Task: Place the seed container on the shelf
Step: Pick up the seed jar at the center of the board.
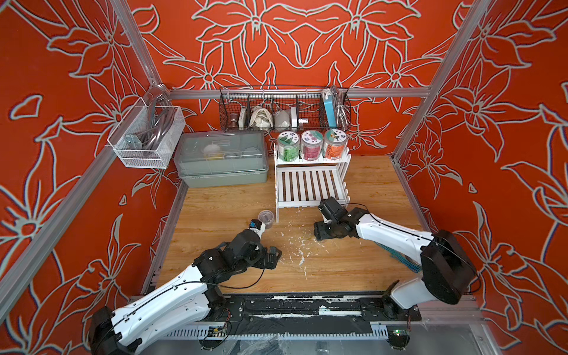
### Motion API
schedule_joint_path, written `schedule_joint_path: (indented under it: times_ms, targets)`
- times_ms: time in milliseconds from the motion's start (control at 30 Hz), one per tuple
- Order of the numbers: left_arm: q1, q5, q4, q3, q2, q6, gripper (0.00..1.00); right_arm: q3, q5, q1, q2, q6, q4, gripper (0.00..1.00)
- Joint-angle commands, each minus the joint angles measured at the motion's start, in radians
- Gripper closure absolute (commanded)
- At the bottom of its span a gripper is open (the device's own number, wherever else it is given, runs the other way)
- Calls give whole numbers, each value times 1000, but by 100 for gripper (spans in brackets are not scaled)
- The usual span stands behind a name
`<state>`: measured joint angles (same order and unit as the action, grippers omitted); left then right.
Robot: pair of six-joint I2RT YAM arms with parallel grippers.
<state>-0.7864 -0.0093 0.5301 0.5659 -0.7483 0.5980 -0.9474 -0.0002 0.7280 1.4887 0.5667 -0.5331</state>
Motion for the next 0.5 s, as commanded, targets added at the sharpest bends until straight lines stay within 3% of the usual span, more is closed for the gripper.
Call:
schedule_joint_path:
  times_ms: [0,233,467]
  targets:
    - [7,12,-8,-8,3,-25,1,-27,-2,3,-61,-15,-60,36]
    - [8,54,-76,-9,3,-88,1,-74,-41,4,-203,-65,-217,36]
    - [7,219,-272,12,22,-201,1,-180,-172,3,-318,-110,-354,36]
